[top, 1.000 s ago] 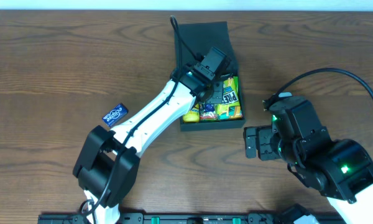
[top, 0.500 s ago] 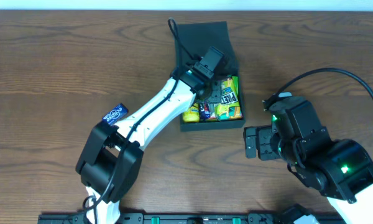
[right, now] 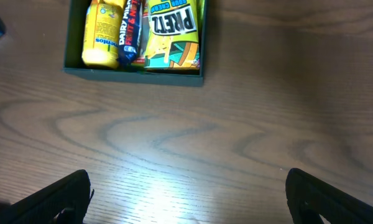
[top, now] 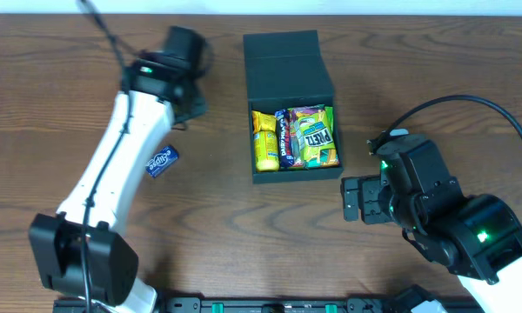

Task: Pack container
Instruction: 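Move the left gripper to the blue Eclipse mints tin and grasp it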

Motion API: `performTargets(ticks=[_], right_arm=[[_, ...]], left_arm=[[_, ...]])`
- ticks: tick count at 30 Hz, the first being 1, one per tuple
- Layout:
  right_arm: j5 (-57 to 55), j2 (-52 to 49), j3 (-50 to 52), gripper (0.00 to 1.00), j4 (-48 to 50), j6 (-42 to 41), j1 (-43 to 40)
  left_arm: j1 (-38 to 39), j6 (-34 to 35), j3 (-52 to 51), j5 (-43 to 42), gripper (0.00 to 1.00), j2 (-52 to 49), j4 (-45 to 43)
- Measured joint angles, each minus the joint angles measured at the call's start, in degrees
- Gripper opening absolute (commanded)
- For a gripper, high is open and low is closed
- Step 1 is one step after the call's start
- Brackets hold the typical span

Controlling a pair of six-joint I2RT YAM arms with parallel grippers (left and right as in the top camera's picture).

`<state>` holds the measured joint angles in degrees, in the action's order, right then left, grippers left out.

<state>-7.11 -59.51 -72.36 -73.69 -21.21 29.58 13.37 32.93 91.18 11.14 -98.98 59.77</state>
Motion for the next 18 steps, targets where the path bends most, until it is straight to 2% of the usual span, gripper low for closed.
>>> performTargets(ticks=[5, 7, 8, 11, 14, 18], right_arm=[[-0.02, 0.0, 0.0, 0.99, -0.02, 0.0, 0.0], [0.0, 0.0, 0.0, 0.99, 0.0, 0.0, 0.0], [0.0, 0.0, 0.0, 0.99, 0.0, 0.0, 0.0], [0.0, 0.0, 0.0, 0.99, 0.0, 0.0, 0.0], [0.0, 0.0, 0.0, 0.99, 0.0, 0.0, 0.0], [0.0, 0.0, 0.0, 0.99, 0.0, 0.0, 0.0]], left_arm=[[-8.5, 8.44, -0.11, -0.74, 0.52, -0.24, 4.61], [-10.99, 14.01, -0.83, -1.57, 0.73, -0.24, 5.38], [-11.72, 17.07, -1.51, -1.9, 0.78, -0.24, 5.46], [-12.5, 27.8, -5.16, -3.23, 0.83, -0.24, 5.31], [-12.39, 38.82, -10.88, -5.9, 0.88, -0.24, 0.33], [-12.35, 52.33, -20.17, -11.26, 0.85, -0.24, -9.9]])
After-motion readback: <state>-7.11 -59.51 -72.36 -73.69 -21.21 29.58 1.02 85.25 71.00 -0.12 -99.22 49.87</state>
